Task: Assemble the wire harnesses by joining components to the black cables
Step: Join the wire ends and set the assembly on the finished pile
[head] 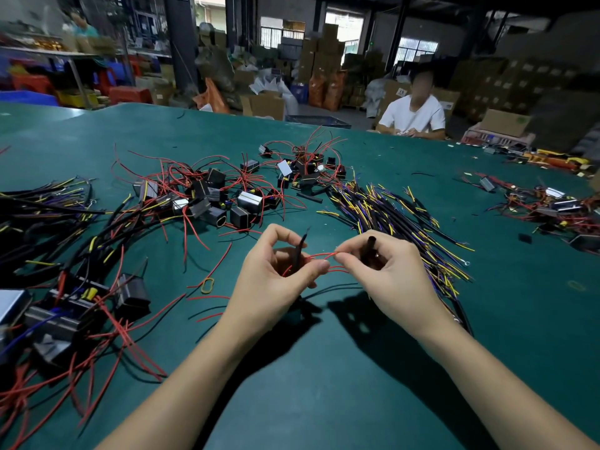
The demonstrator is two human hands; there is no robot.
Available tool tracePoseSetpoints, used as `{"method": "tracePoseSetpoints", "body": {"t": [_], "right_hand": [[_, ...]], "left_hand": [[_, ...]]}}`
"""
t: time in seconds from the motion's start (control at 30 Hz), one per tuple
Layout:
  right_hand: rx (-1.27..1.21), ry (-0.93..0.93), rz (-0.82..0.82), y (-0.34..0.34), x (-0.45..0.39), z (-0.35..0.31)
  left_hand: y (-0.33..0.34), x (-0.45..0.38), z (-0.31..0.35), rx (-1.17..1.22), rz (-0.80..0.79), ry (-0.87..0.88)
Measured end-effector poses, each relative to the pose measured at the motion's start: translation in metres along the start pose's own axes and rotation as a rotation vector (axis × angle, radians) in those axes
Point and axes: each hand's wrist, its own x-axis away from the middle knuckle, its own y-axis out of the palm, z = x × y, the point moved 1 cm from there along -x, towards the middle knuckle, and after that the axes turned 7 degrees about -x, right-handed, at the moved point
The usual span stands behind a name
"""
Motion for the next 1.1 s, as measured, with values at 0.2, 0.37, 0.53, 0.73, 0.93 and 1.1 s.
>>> {"method": "tracePoseSetpoints", "body": {"t": [0.2, 0.37, 0.53, 0.73, 0.93, 1.1], "right_hand": [[0.494, -0.317, -0.004, -0.001, 0.002, -0.001], [0.556, -0.498, 0.061, -0.01, 0.002, 0.002], [0.113, -0.144, 0.083, -0.011, -0.002, 0.001], [-0.84, 0.307, 0.139, -0.009, -0.004, -0.004], [-0.923, 0.358, 0.115, 0.004, 0.0, -0.01], [-0.905, 0.382, 0.132, 0.007, 0.001, -0.008]], "left_hand": [[0.001, 0.0, 0.002, 0.039, 0.009, -0.041], [-0.001, 0.002, 0.007, 0.005, 0.024, -0.023], [-0.001, 0.001, 0.006, -0.03, 0.04, 0.015], [-0.001, 0.002, 0.01, -0.028, 0.093, 0.036], [0.002, 0.003, 0.011, 0.022, 0.092, -0.006], [0.002, 0.002, 0.011, 0.054, 0.085, -0.013]]}}
